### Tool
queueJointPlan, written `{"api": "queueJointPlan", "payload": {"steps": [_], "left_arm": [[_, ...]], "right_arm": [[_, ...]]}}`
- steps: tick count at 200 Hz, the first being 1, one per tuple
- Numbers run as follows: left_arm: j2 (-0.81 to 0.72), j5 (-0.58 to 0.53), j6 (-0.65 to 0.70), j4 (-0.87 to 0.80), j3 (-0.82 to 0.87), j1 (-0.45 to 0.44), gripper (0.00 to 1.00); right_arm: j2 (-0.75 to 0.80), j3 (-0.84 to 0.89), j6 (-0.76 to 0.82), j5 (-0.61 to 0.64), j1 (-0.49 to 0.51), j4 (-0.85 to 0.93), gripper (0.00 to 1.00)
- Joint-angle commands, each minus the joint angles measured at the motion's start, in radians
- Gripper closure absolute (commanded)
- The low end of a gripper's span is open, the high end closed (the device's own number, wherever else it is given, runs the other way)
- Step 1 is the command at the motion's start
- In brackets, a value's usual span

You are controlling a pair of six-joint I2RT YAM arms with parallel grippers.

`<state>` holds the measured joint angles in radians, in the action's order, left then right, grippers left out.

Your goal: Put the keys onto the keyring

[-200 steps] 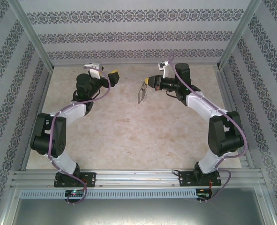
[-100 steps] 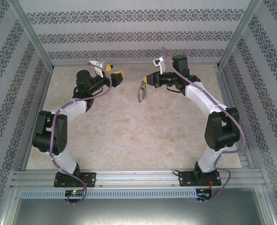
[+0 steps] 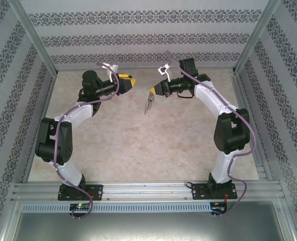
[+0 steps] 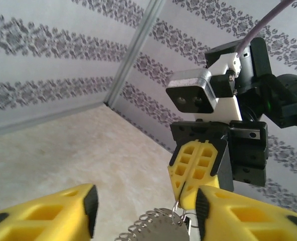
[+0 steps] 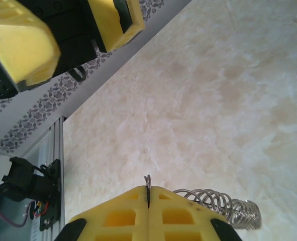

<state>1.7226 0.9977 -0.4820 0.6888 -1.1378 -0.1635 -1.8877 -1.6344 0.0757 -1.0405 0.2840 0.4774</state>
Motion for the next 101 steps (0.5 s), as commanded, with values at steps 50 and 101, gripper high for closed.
{"api": "queueJointPlan", "payload": {"steps": [50,101], "left_arm": [[0.057,0.130,-0.069,-0.018,-0.030,-0.064,0.55],[0.094,0.183,-0.148,0.065,-0.037,-0.093,0.59]], "right_arm": [[0.017,-0.008,0.060,-0.094,0.018,0.040,1.00],[0.026,-0.005,0.070,-0.102,0.018,0.050,1.00]]}}
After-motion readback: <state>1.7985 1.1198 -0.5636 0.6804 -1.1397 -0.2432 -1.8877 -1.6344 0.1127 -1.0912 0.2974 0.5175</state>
